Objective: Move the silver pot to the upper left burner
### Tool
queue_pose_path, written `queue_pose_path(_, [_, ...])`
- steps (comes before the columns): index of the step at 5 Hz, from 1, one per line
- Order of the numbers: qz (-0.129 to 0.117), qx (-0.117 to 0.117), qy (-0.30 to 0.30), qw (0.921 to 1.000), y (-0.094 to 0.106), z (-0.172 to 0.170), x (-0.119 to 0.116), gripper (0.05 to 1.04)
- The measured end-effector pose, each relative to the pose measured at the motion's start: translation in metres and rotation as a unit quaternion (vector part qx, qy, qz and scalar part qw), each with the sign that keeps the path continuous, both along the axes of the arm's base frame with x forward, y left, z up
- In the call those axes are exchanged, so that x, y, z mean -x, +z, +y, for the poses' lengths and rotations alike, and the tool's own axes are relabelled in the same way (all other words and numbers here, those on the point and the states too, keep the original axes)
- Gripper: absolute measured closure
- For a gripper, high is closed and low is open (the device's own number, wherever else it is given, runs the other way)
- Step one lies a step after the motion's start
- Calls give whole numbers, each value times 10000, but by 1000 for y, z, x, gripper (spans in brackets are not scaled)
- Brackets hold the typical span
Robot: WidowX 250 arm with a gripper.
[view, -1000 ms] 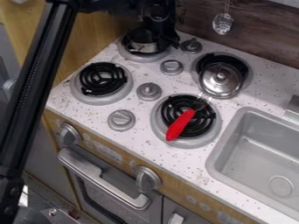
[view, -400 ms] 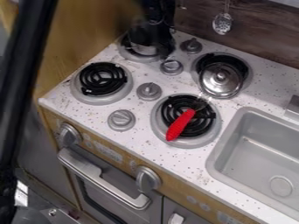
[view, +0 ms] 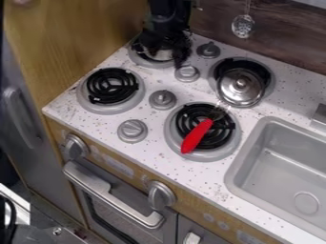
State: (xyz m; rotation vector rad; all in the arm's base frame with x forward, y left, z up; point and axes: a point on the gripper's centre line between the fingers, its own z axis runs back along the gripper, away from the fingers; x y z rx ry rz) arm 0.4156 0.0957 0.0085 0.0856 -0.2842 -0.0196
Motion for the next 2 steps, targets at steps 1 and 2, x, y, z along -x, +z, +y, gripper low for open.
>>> queue_pose_path(1, [118,480,211,9986,8,-29,39,85])
queue_pose_path(2, [253,426,13,9988,12,-42,55,85])
